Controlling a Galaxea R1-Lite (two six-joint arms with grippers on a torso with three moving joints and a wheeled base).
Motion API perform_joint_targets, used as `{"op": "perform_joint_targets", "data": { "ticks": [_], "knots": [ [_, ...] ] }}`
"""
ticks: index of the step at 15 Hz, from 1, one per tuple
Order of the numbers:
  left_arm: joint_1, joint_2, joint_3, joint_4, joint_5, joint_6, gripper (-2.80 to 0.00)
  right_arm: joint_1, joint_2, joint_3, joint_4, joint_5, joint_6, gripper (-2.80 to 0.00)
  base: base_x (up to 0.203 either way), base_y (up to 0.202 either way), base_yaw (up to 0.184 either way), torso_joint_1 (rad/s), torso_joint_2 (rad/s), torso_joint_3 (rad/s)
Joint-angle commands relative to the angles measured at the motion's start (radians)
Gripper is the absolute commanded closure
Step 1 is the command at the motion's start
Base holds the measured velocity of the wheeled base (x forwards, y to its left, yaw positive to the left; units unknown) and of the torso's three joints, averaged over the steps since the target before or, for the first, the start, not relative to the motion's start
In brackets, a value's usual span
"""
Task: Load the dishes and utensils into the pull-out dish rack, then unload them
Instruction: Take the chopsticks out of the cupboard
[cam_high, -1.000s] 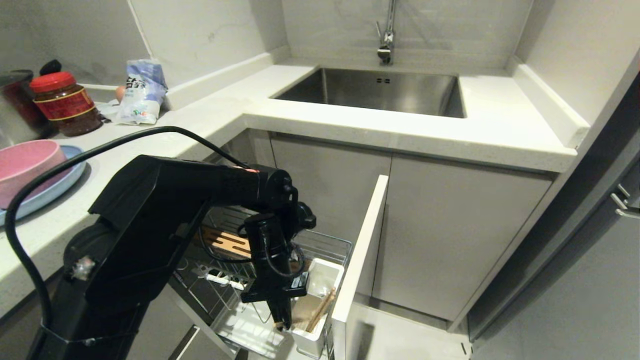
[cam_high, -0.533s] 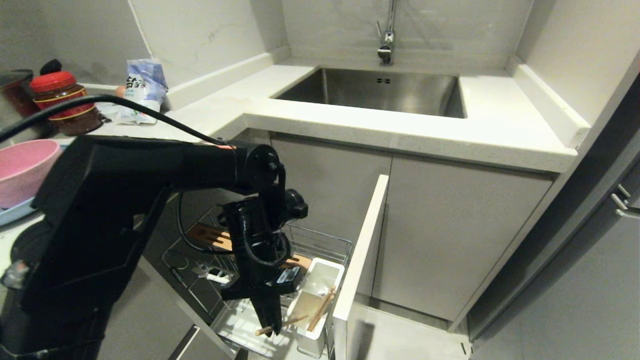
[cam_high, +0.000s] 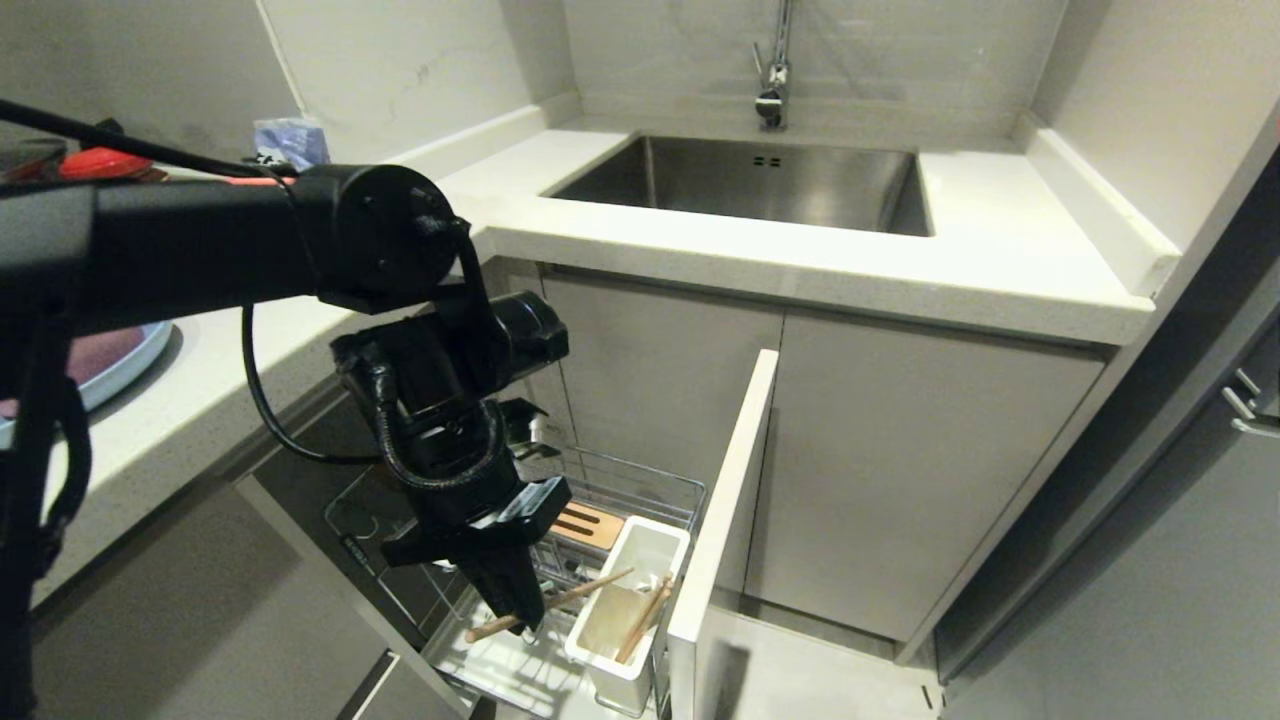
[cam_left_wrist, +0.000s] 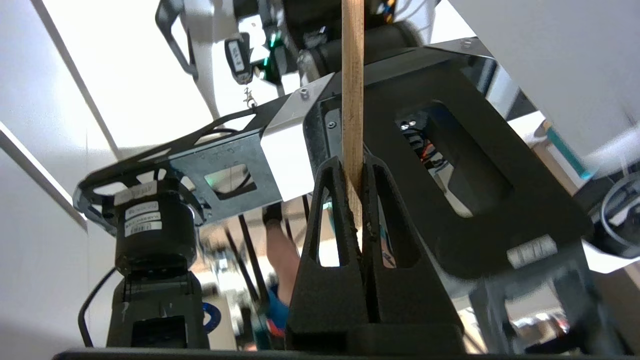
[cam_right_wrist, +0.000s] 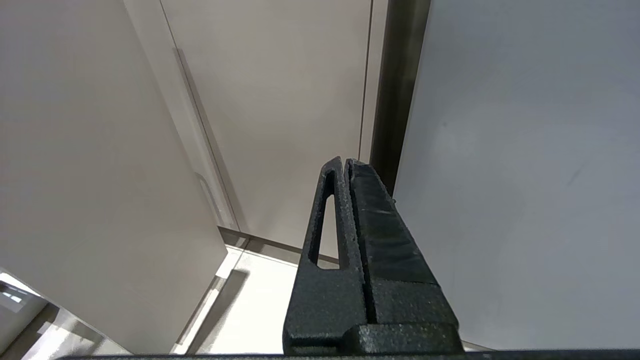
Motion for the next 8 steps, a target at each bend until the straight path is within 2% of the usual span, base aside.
{"op": "perform_joint_targets", "data": {
  "ticks": [1, 5, 8],
  "knots": [
    [0.001, -0.116, -0.002, 0.007, 0.001, 0.004, 0.00, 0.000, -0.001, 0.026, -0.001, 0.000, 0.000, 0.00, 0.000, 0.000, 0.000, 0.000, 0.00, 0.000],
    [0.002, -0.281, -0.007, 0.007, 0.061, 0.009, 0.00, 0.000, -0.001, 0.026, -0.001, 0.000, 0.002, 0.00, 0.000, 0.000, 0.000, 0.000, 0.00, 0.000],
    [0.002, -0.407, -0.009, 0.007, 0.152, 0.010, 0.00, 0.000, -0.001, 0.026, -0.001, 0.000, 0.000, 0.00, 0.000, 0.000, 0.000, 0.000, 0.00, 0.000]
  ]
}}
